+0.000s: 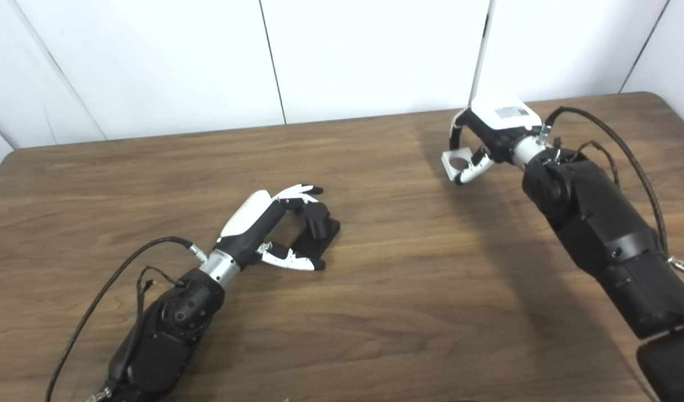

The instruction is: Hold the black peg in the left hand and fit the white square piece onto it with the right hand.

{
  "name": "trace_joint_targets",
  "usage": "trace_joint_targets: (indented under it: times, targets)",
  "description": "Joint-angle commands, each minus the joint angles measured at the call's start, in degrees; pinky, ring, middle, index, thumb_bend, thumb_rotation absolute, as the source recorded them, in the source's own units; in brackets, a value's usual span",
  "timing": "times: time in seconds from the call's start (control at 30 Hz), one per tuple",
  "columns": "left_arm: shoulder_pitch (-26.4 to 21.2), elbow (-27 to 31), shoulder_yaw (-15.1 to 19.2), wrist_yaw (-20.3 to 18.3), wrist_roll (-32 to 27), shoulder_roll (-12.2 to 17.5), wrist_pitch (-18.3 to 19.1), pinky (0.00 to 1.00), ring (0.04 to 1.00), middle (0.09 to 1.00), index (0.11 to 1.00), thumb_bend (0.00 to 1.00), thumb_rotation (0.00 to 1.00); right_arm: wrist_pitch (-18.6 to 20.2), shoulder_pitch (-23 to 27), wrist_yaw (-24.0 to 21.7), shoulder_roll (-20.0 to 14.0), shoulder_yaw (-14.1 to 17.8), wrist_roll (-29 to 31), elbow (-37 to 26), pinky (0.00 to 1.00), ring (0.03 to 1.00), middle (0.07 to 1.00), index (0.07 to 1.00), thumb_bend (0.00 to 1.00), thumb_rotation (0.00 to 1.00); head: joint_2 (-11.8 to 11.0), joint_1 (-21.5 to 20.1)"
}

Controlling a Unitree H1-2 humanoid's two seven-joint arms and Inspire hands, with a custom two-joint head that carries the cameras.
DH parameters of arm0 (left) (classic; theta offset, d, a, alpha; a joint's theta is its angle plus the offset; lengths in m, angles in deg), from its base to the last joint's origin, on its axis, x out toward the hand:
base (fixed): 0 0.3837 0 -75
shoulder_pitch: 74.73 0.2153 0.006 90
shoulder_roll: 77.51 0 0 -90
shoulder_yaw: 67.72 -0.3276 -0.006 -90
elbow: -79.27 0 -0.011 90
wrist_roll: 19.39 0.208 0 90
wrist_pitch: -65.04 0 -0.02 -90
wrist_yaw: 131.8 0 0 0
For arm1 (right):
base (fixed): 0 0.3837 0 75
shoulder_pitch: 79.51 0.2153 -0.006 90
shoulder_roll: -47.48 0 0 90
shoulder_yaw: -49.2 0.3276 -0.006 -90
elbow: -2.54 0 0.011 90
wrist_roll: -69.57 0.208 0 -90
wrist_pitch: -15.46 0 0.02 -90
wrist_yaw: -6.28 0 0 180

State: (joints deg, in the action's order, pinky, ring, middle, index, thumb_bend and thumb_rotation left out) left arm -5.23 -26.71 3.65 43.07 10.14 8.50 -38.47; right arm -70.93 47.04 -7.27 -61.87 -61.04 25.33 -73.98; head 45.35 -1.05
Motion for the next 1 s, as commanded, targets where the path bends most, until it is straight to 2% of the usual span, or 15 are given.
trace_joint_targets:
  times: [0.0,0.3,0.67,0.97]
  targets:
    - [-1.07,-0.12,0.37,-0.38,0.26,0.77,1.17,0.82,0.934,0.889,0.625,0.82,0.15,-0.43,3.68,-0.37,-0.67,1.57,-0.02,-4.05,0.83,0.817,0.77,0.484,0.52,0.14,0.06,-0.13]
    - [-1.22,-0.65,0.19,0.16,0.49,0.57,0.49,0.81,0.928,0.885,0.619,0.82,0.14,-2.46,3.9,-0.77,0.81,1.83,0.36,-9.41,0.78,0.801,0.753,0.482,0.52,0.14,0.0,-0.08]
    - [-1.13,-0.92,0.07,0.3,0.67,0.6,0.28,0.81,0.93,0.885,0.62,0.82,0.15,-2.95,3.34,-5.03,2.79,2.14,2.22,-17.48,0.76,0.804,0.757,0.481,0.52,0.14,0.16,-0.35]
    - [-1.21,-0.72,0.03,-0.02,0.61,0.4,0.84,0.82,0.93,0.884,0.622,0.82,0.15,-2.89,3.46,-7.73,5.3,2.44,3.61,-21.31,0.74,0.79,0.747,0.48,0.52,0.14,0.14,-0.42]
